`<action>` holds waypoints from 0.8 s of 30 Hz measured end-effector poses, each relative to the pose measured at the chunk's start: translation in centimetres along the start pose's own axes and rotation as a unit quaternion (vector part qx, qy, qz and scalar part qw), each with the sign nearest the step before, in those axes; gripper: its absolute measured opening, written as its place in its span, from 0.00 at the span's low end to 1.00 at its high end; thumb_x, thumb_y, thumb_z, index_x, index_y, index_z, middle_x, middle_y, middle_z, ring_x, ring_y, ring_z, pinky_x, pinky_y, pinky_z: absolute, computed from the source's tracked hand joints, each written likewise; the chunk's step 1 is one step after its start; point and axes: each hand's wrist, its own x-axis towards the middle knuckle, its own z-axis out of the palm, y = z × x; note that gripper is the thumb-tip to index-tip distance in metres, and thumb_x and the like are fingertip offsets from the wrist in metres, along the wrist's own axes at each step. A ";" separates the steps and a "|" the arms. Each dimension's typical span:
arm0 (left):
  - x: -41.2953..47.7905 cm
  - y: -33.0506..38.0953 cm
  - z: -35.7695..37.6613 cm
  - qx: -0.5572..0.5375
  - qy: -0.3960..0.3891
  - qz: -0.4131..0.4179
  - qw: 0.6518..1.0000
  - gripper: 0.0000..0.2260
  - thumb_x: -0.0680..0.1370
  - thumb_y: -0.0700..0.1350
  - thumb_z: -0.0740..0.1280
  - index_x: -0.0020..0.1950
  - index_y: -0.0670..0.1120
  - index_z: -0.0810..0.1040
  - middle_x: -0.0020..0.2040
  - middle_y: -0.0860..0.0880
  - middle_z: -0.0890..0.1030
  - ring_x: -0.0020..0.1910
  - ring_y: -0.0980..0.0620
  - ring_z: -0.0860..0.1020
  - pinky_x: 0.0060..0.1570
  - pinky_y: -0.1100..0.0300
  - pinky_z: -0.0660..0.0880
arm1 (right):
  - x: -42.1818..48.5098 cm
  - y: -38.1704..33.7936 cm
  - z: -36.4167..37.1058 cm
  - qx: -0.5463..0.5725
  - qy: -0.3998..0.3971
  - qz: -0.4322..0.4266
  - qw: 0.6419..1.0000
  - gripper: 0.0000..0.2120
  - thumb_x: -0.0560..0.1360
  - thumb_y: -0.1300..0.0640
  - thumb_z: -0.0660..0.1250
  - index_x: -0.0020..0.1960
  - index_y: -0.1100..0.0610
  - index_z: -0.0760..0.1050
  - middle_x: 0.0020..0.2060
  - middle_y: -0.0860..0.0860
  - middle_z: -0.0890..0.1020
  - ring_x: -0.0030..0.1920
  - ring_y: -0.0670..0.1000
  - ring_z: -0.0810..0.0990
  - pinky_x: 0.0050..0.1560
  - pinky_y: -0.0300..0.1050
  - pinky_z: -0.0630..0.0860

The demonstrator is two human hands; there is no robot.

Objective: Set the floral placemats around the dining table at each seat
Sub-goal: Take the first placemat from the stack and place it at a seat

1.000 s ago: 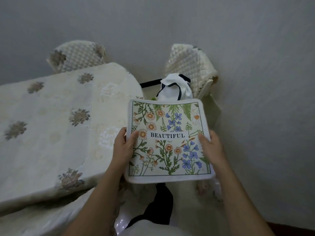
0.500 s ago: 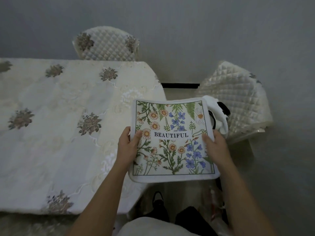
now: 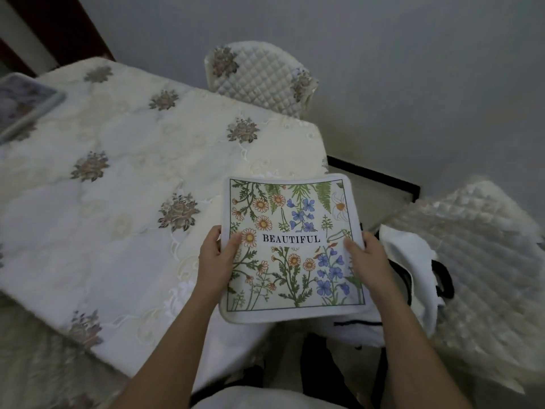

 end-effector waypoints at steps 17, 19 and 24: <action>-0.4 -2.8 4.2 -0.135 0.283 -0.093 0.945 0.11 0.76 0.44 0.73 0.57 0.48 0.76 0.54 0.48 0.85 0.49 0.51 0.85 0.44 0.56 0.83 | 17.4 -9.1 6.6 -0.196 -0.270 -0.177 0.926 0.03 0.79 0.52 0.66 0.49 0.51 0.74 0.45 0.51 0.83 0.48 0.58 0.84 0.50 0.57 0.81; -0.3 -3.6 4.6 -0.150 0.292 -0.111 0.938 0.12 0.76 0.43 0.73 0.57 0.48 0.76 0.54 0.48 0.85 0.50 0.51 0.85 0.45 0.55 0.83 | 18.5 -9.3 7.6 -0.218 -0.292 -0.194 0.911 0.03 0.80 0.53 0.65 0.49 0.52 0.74 0.45 0.50 0.83 0.49 0.57 0.83 0.50 0.54 0.78; 0.3 -5.5 5.6 -0.180 0.313 -0.150 0.920 0.11 0.77 0.39 0.72 0.56 0.47 0.75 0.56 0.44 0.84 0.53 0.45 0.84 0.51 0.45 0.82 | 20.7 -8.2 9.5 -0.244 -0.331 -0.202 0.889 0.03 0.81 0.54 0.65 0.49 0.52 0.74 0.48 0.53 0.83 0.50 0.58 0.82 0.54 0.59 0.78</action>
